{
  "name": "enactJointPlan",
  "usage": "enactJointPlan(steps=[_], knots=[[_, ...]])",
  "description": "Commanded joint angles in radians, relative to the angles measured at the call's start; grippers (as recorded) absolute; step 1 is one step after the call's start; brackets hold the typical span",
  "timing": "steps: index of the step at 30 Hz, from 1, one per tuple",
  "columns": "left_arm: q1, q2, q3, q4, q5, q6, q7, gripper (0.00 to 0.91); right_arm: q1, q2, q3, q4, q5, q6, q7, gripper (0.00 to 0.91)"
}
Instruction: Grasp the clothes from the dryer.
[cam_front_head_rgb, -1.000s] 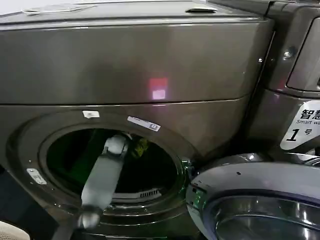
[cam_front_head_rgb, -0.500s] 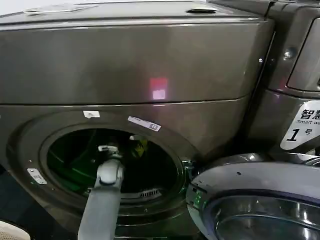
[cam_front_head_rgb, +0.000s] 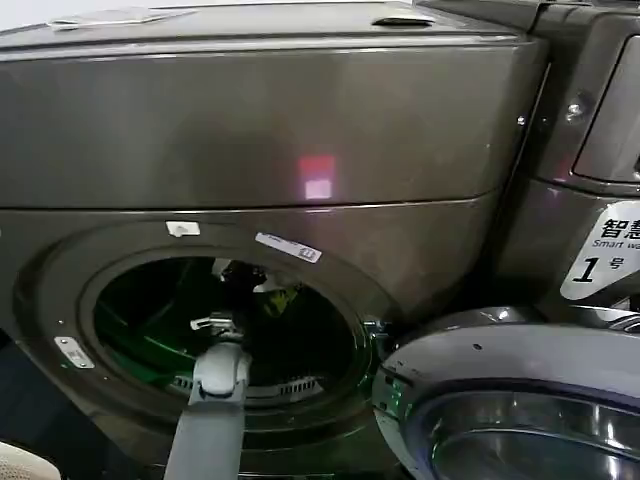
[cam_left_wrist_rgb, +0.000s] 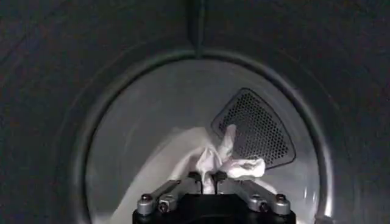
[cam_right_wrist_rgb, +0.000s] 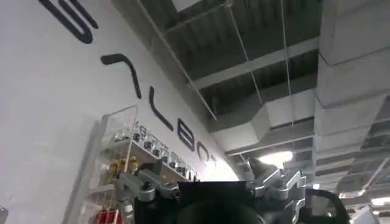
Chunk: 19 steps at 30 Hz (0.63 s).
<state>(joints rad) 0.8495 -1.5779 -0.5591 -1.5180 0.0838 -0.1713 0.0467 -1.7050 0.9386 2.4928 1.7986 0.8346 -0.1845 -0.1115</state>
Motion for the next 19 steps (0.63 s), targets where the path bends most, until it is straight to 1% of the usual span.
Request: enactJointPlan(steps=[1, 19], knots=[[0.029, -0.005, -0.007, -0.029, 0.011, -0.007, -0.02, 0.0, 0.008, -0.001, -0.003, 0.005, -0.005, -0.005, -0.011, 0.907], [0.017, 0.002, 0.001, -0.033, 0.009, 0.003, -0.014, 0.0, -0.011, 0.003, 0.019, 0.01, -0.001, -0.015, -0.018, 0.907]])
